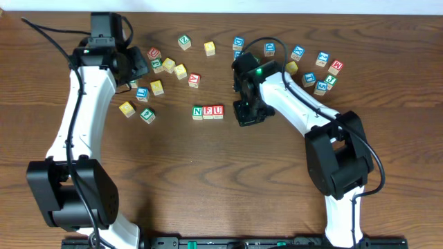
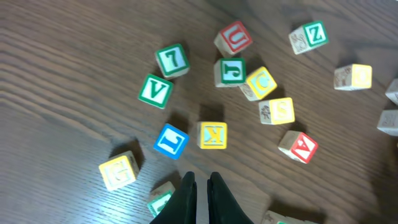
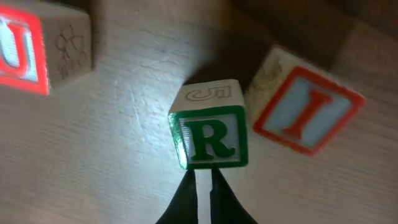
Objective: Spell out NEURIPS
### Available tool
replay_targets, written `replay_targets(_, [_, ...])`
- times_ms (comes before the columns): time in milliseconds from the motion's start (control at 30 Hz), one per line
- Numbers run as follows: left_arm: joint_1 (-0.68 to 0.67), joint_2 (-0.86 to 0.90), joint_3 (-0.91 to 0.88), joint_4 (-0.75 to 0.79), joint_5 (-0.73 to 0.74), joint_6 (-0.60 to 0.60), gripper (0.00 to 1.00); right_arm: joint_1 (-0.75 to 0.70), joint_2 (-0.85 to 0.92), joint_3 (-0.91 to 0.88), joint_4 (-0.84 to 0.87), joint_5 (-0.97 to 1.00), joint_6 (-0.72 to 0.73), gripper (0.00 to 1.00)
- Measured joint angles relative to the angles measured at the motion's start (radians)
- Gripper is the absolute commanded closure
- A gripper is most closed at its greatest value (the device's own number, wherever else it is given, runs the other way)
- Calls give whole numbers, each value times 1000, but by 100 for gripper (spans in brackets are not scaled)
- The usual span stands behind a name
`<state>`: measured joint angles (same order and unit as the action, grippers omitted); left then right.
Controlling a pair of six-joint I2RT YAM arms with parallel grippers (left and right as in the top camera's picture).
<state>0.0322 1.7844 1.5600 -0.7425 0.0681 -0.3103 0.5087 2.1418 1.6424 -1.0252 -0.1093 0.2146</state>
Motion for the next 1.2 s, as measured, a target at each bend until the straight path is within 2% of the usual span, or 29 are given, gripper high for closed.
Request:
replay_targets(133, [13, 0, 0, 0, 0, 0, 92, 14, 0, -24, 50, 3, 0, 94])
replay_targets(533, [13, 0, 0, 0, 0, 0, 92, 43, 0, -42, 121, 1, 2, 99])
replay_targets(1200, [13, 0, 0, 0, 0, 0, 92, -17, -104, -22, -9, 51, 34, 99])
